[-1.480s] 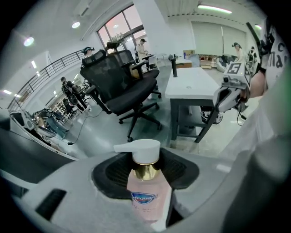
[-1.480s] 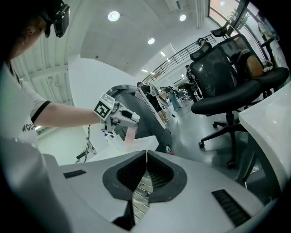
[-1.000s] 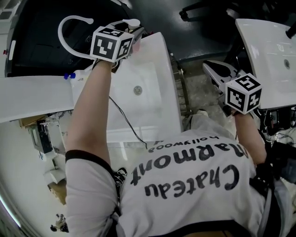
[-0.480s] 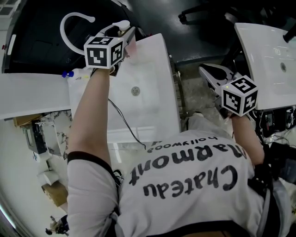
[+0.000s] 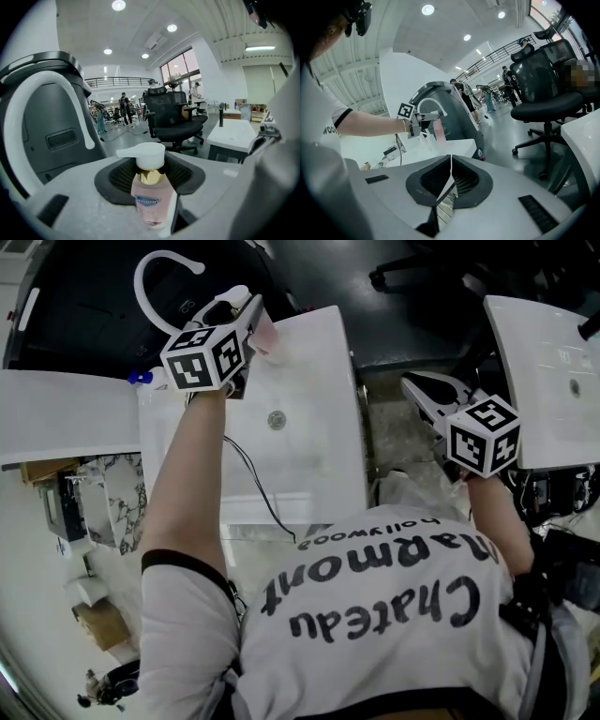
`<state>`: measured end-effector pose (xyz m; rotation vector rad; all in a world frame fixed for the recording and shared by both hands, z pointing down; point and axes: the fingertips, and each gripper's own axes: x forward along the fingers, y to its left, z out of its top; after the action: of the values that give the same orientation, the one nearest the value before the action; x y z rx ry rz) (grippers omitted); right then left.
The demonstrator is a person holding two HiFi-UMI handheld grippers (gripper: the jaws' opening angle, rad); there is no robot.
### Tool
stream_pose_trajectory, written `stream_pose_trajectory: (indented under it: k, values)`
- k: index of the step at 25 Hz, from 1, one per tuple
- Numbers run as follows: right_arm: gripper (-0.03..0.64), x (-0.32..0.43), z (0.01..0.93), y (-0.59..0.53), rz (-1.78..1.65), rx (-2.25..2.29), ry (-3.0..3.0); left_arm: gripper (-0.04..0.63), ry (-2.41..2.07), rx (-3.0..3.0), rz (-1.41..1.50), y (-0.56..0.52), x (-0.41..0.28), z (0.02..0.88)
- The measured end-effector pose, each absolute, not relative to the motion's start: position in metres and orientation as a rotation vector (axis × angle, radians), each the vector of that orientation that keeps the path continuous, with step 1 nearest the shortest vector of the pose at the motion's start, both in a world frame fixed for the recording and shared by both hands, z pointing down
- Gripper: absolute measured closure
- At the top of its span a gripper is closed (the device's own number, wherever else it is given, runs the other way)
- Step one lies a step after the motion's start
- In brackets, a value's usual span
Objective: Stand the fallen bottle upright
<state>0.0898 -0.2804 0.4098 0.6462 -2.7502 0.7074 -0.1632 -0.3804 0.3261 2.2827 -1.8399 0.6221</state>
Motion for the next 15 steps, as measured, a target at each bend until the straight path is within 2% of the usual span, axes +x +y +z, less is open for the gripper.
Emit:
stream_pose_trajectory:
  k: [5,15]
  values:
    - [0.6,0.086,0.41,-0.278,0.747,0.634,-2.755,0.402,-1.99,2.197,0.441,-0.369,-0.186,0.323]
    - [0.6,0.08,0.409,-0.269,0.734,0.559,-2.744,0.402,-2.266,1.996,0.274,-0.35,-0.204,0.32]
